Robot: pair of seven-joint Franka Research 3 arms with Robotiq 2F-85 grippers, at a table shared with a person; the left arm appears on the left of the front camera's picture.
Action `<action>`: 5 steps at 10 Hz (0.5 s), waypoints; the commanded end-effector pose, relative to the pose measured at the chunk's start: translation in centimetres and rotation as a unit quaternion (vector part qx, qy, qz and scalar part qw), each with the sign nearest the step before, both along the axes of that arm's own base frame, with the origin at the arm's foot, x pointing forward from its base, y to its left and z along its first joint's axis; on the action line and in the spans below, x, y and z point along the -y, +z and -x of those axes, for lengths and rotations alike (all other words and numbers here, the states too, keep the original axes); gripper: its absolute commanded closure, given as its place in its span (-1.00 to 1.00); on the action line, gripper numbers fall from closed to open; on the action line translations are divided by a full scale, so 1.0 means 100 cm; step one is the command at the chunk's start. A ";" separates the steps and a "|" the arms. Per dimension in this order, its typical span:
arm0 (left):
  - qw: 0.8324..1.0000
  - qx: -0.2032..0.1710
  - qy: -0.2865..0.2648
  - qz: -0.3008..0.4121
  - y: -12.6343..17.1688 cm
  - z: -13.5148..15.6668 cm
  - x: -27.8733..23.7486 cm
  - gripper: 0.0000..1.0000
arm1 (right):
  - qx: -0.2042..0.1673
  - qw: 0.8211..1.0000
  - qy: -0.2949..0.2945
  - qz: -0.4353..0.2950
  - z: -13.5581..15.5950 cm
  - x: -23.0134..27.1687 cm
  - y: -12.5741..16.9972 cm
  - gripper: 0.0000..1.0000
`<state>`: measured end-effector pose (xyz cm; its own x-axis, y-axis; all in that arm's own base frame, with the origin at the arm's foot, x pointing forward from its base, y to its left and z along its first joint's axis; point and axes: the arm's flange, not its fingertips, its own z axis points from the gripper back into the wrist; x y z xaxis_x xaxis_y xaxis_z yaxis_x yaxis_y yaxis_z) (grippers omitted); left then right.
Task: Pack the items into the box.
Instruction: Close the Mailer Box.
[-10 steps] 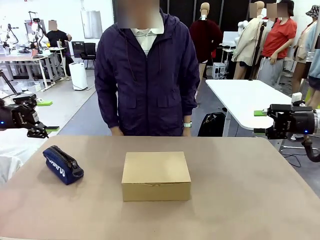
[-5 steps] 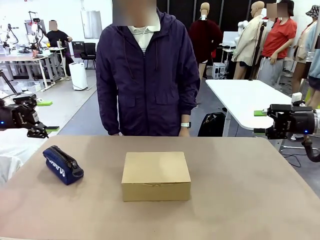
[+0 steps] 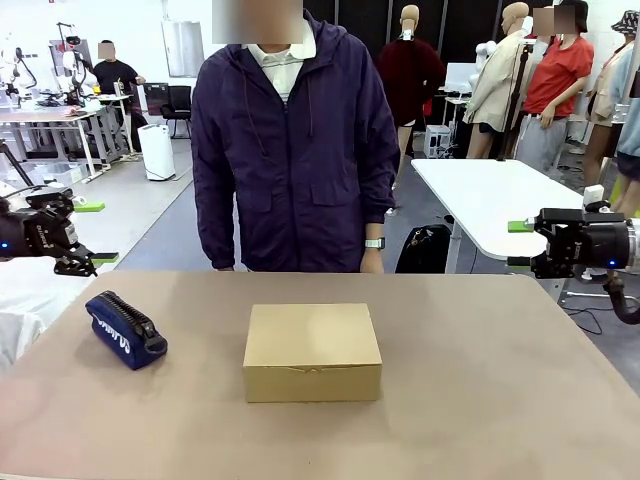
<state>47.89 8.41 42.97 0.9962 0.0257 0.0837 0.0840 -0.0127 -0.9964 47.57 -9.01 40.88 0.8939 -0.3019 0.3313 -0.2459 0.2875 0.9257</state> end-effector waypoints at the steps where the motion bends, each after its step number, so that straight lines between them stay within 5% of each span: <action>1: 1.000 0.007 0.003 -0.001 0.000 0.002 -0.001 -1.00 | 0.010 1.000 -0.004 0.007 0.000 -0.002 0.003 -1.00; 5: 1.000 0.007 0.003 -0.001 0.000 0.002 -0.001 -1.00 | 0.010 1.000 -0.004 0.007 0.000 -0.002 0.003 -1.00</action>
<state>47.89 8.41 42.97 0.9962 0.0257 0.0838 0.0841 -0.0127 -0.9964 47.57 -9.01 40.88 0.8939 -0.3019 0.3313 -0.2460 0.2875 0.9257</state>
